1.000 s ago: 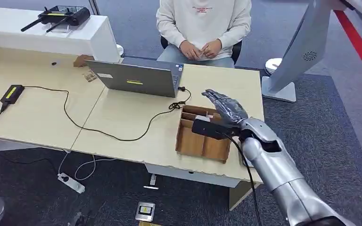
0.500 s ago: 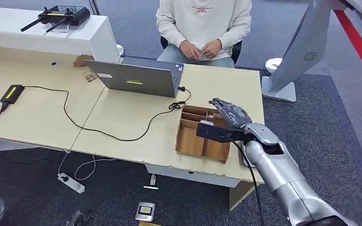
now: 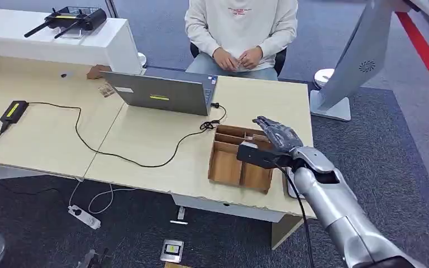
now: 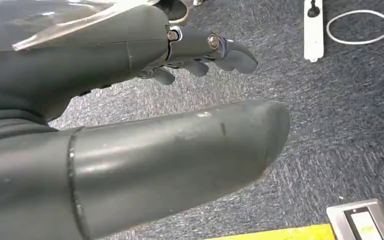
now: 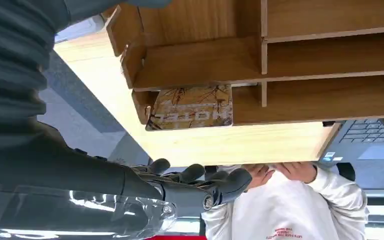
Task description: Pass the card to the sensor for recognition and then transmit it.
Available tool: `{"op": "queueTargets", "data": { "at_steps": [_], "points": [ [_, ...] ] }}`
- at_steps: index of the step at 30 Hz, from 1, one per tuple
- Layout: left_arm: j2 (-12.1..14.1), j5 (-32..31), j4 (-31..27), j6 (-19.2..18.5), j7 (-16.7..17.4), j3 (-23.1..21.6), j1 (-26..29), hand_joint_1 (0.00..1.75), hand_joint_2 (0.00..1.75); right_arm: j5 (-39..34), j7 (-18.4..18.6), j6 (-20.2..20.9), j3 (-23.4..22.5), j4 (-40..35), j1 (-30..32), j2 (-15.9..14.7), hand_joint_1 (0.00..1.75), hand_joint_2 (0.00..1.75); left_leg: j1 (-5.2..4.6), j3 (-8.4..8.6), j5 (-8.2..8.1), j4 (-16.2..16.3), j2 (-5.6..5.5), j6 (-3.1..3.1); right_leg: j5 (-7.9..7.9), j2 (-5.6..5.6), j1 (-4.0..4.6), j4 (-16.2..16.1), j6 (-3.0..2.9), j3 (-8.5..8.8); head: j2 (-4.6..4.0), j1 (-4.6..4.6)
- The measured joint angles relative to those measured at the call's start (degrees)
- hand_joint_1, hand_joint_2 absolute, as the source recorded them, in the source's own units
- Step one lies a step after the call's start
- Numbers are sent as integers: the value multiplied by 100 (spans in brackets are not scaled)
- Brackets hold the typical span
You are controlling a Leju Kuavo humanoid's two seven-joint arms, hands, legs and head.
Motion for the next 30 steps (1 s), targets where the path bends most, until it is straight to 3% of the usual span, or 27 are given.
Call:
{"op": "queueTargets", "data": {
  "at_steps": [23, 30],
  "points": [
    [7, 313, -79, 13, -98, 7, 136, 0, 0, -140, -48, -138, 4, 291, -277, 162, 0, 175, 1, -1, 0, 0, 0, 0, 0, 0, 0, 0, 0, 1, 0, 2],
    [-26, 326, -188, 206, -55, 7, 176, 0, 0, -192, 101, -184, 9, 483, -323, 177, 0, 175, -1, 0, 0, 1, 0, 0, 0, 0, 0, 0, 0, 0, 0, 0]
  ]
}}
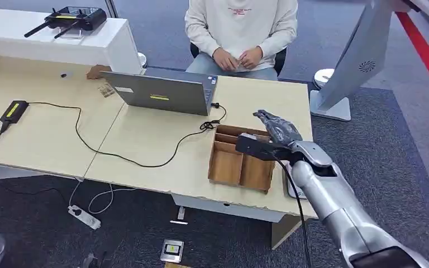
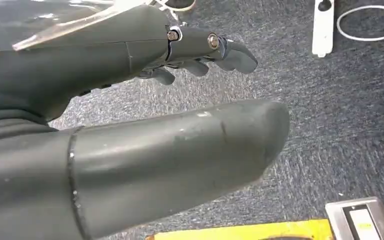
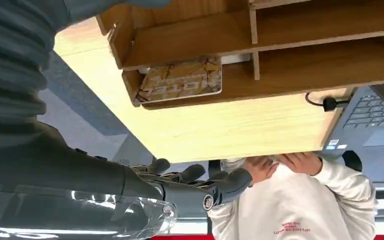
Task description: Pass the card to the sensor for recognition and then transmit it.
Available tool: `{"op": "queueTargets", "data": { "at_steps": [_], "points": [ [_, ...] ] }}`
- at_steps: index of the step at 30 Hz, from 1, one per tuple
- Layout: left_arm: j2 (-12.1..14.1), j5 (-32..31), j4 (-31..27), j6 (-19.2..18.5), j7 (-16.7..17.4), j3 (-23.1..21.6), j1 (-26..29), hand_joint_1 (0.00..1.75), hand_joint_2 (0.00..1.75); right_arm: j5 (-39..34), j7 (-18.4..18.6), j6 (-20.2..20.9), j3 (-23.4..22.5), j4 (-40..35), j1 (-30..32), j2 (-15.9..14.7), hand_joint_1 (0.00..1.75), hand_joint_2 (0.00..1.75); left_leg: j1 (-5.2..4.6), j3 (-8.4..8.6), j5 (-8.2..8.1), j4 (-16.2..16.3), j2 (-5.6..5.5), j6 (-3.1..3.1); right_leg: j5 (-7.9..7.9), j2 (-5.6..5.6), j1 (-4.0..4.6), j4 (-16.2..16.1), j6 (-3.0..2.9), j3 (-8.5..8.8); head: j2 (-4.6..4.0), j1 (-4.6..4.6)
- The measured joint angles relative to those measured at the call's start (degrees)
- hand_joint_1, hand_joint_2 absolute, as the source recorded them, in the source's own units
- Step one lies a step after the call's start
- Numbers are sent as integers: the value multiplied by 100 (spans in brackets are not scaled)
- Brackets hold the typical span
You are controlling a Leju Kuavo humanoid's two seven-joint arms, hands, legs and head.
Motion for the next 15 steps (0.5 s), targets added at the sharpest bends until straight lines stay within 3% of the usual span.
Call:
{"op": "queueTargets", "data": {
  "at_steps": [15],
  "points": [
    [-26, 4, -79, 46, 20, 0, 19, 0, 0, 17, 159, 41, 7, 90, 0, -28, 0, 175, 1, 0, 0, -1, 0, 0, 0, 0, 0, 0, 0, 0, 0, 0]
  ]
}}
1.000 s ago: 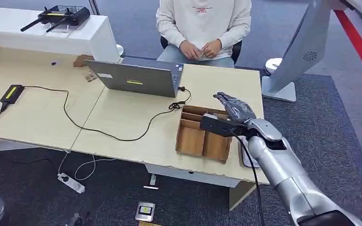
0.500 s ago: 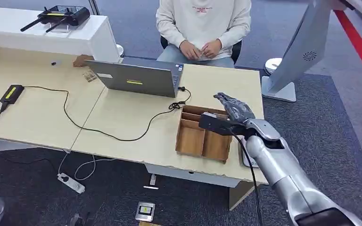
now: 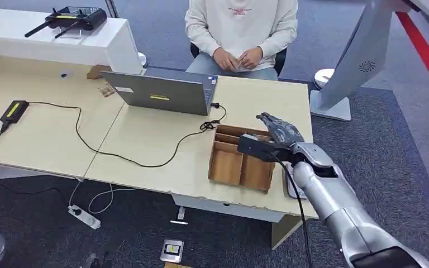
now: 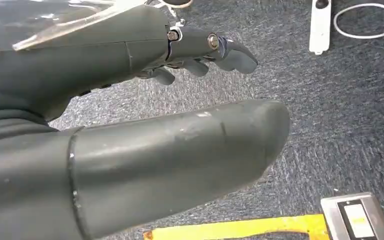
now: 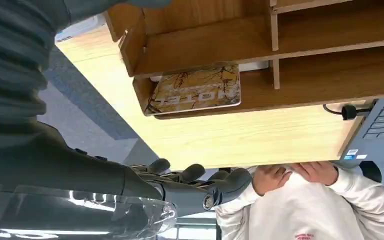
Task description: Pass the card to the sensor for recognition and then transmit it.
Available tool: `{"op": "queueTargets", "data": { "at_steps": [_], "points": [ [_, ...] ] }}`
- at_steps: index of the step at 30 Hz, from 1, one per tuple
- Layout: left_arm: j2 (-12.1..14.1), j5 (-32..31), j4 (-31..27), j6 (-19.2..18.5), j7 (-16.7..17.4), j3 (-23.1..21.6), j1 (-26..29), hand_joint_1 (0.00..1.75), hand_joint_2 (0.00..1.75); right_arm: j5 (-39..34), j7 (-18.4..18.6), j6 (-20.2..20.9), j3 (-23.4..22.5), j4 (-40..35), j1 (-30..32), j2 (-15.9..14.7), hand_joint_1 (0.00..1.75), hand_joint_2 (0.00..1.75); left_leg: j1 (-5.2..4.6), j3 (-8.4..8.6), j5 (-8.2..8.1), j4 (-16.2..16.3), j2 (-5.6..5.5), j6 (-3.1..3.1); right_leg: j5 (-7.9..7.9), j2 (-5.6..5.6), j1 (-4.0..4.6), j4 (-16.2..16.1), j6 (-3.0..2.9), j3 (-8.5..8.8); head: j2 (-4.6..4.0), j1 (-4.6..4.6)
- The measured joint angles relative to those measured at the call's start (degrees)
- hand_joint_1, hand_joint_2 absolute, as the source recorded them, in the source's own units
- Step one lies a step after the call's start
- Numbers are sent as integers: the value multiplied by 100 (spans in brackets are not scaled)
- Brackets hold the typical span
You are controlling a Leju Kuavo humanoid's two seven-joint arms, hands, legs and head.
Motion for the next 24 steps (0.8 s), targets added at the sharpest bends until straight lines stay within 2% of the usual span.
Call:
{"op": "queueTargets", "data": {
  "at_steps": [1, 2, 3, 5, 24],
  "points": [
    [0, -4, -7, 9, 15, 0, 3, 0, 0, 0, 0, 0, 0, 4, 0, -2, 0, 175, 0, 0, 0, 0, 0, 0, 0, 0, 0, 0, 0, 0, 0, 2],
    [0, -4, -9, 11, 17, 0, 4, 0, 0, 0, 0, 0, 0, 7, 0, -7, 161, 175, 0, 0, 0, 0, 0, 0, 0, 0, 0, 0, 0, 0, 0, 0],
    [0, -4, -18, 11, 22, 0, 7, 0, 0, 2, 0, 0, 0, 13, 1, -9, 161, 175, 0, 0, 0, 0, 0, 0, 0, 0, 0, 0, 0, 0, 0, 2],
    [0, -4, -44, 11, 33, 0, 20, 0, 0, 4, 0, 0, 0, 11, 1, -9, 175, 175, 0, 0, 0, 0, 0, 0, 0, 0, 0, 0, 0, 0, 0, 0],
    [2, -98, -214, 41, 87, 9, 67, 0, 0, -48, 83, -37, -7, 11, 5, -4, 175, 175, 0, 0, 0, 0, 0, 0, 0, 0, 0, 0, 0, 0, 0, 2]
  ]
}}
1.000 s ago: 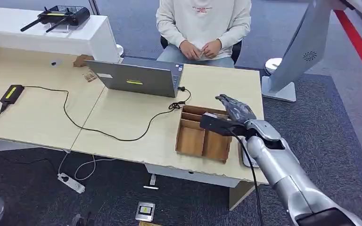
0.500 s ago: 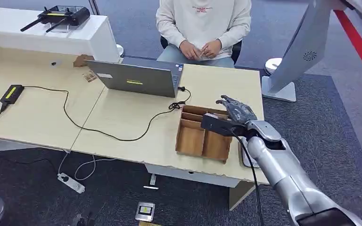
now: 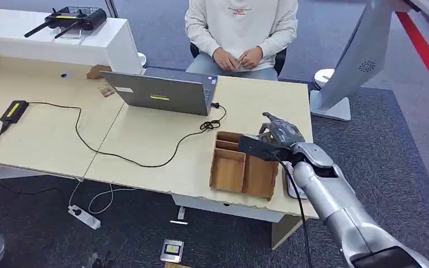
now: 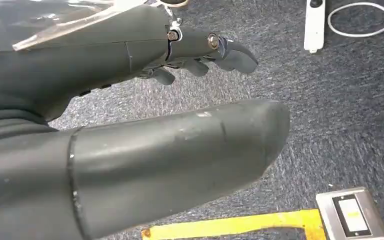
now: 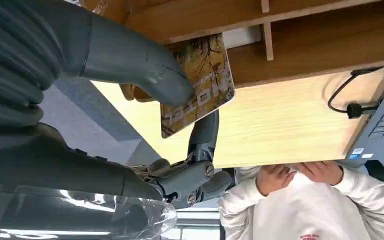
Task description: Pass the card to the sensor for recognition and then transmit it.
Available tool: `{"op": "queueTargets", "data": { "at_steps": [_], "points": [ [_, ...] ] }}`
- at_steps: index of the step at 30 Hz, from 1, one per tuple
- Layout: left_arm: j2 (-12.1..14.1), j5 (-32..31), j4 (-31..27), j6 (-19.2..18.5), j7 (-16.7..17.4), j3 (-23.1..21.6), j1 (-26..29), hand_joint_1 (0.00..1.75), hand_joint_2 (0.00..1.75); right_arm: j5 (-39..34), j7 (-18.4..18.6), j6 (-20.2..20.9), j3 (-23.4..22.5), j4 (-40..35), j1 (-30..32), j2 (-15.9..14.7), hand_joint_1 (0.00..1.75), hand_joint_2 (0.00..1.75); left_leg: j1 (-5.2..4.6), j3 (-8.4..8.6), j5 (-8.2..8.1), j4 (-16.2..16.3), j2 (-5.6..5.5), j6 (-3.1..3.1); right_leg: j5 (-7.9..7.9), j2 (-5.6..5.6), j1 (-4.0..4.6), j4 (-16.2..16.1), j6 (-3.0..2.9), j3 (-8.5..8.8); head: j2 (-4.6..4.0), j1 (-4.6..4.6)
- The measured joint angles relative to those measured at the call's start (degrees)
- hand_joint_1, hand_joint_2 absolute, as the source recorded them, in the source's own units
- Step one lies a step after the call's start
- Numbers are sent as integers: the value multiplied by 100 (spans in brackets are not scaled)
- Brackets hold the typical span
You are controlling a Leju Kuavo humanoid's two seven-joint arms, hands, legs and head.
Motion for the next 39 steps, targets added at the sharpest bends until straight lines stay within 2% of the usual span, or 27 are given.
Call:
{"op": "queueTargets", "data": {
  "at_steps": [4, 8, 11, 18, 23, 28, 31, 35, 39],
  "points": [
    [7, -28, -20, -4, 59, 0, 2, 0, 0, -35, 2, -24, -11, -2, 5, -11, 175, 175, 0, 1, 0, 0, 0, 0, 0, 0, 0, 0, 0, 0, 0, 0],
    [-91, -205, -20, 323, 244, -2, 11, 0, 0, -207, -19, -255, -107, -106, 110, -98, 175, 175, -5, 3, 0, 2, 2, 0, 0, 0, 0, -1, 0, 0, 0, -2],
    [-149, -293, -17, 332, 225, -9, 13, 0, 0, -297, -109, -345, -173, -245, 167, -171, 175, 175, -5, 3, 0, 2, 2, 0, 1, 7, -1, -1, 1, -1, 0, -2],
    [-208, -383, 109, 310, -212, 2, -12, 0, 0, -649, -22, 112, -527, -1620, 251, -466, 175, 175, -4, 3, 0, 3, 2, 0, 1, 8, -8, -1, 1, -2, 0, -4],
    [-254, -431, 221, 308, -264, 7, -29, 0, 0, -684, -22, 116, -782, -2338, 216, -651, 175, 175, -4, 3, 0, 3, 2, 0, 1, 8, -8, -1, 1, -2, 0, 0],
    [-282, -536, 337, 179, -289, 7, -119, 0, 0, -809, -90, 37, -1089, -2761, -26, -842, 175, 175, -6, 4, 0, 4, 2, 1, 2, 8, -8, -1, 1, 0, 0, -4],
    [-295, -664, 428, 61, -265, 2, -234, 0, 0, -758, -90, 141, -1267, -3016, -116, -981, 175, 175, -6, 4, 0, 4, 1, 1, 2, 7, -8, -1, 2, 1, 0, 0],
    [-317, -824, 529, -48, -193, 0, -377, 0, 0, -571, -111, 162, -1399, -3084, -178, -1075, 175, 175, -6, 3, 0, 4, 1, 1, 2, 9, -9, -1, 1, 0, 0, -4],
    [-339, -962, 616, -116, -125, 0, -485, 0, 0, -428, -418, -199, -1443, -2727, -528, -1119, 175, 175, -4, 1, 0, 3, 0, 1, 3, 9, -8, 0, 1, -1, 0, -4]
  ]
}}
